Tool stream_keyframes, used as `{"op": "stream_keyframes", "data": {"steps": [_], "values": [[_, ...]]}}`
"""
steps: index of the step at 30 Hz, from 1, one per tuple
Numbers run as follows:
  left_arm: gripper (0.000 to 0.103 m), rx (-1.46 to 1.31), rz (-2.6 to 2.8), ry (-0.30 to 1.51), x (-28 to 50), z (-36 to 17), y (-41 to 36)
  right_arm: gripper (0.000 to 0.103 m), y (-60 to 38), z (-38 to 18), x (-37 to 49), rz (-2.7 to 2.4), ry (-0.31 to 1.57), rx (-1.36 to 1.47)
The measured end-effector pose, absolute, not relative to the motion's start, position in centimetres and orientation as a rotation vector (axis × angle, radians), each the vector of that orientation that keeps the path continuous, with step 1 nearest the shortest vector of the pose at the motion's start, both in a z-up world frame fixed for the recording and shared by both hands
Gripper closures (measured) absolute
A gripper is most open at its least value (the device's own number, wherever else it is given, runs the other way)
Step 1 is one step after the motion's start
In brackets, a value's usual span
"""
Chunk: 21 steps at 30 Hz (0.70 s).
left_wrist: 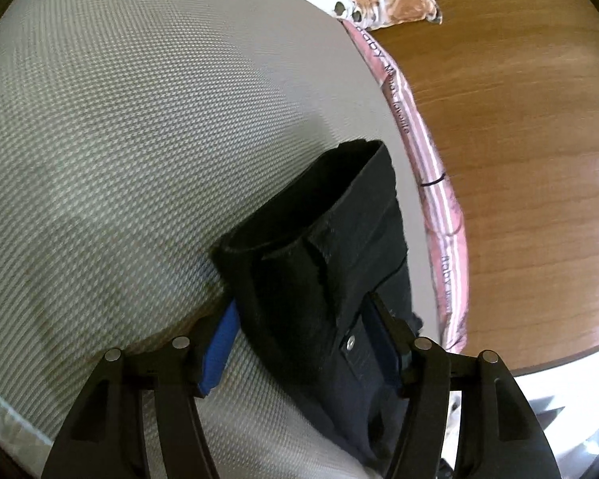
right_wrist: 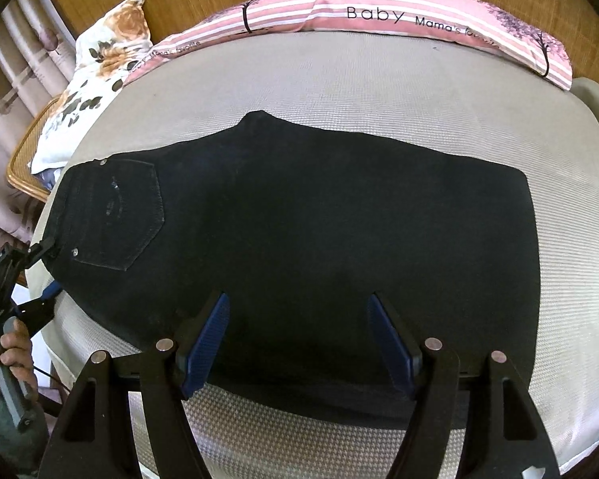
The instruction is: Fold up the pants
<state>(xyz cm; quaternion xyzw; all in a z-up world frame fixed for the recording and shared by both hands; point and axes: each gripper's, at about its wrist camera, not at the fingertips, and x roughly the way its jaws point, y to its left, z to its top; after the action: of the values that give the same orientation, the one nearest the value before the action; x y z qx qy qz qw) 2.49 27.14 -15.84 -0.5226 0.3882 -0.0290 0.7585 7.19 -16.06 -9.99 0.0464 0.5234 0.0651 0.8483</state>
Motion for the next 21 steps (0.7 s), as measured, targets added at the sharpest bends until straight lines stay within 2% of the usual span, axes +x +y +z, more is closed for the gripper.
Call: {"op": "stream_keyframes", "data": {"steps": [9,10,11,12,15,21], "values": [[0.042,-1.114,-0.06,0.774,4.2,-15.7,26.9,0.034,-14.6,-10.5,7.7,0.171,1.112,0.097],[0.051,-1.105,-0.052,0.78,4.3,-15.7,26.9,0.034,-14.6,-10.4,7.7,0.172,1.107,0.096],[0.071,-1.09,-0.035,0.802,4.5,-15.8,26.8,0.034,-14.6,-10.2,7.7,0.171,1.103,0.097],[0.074,-1.088,-0.035,0.819,4.7,-16.0,26.8,0.034,-14.7,-10.1,7.6,0.17,1.097,0.102],[0.077,-1.074,-0.026,0.821,4.8,-14.8,26.5,0.034,-15.6,-9.4,7.4,0.157,1.075,0.116],[0.078,-0.77,-0.121,0.75,5.9,-6.2,21.0,0.034,-19.0,-7.5,6.7,0.111,1.014,0.192]]}}
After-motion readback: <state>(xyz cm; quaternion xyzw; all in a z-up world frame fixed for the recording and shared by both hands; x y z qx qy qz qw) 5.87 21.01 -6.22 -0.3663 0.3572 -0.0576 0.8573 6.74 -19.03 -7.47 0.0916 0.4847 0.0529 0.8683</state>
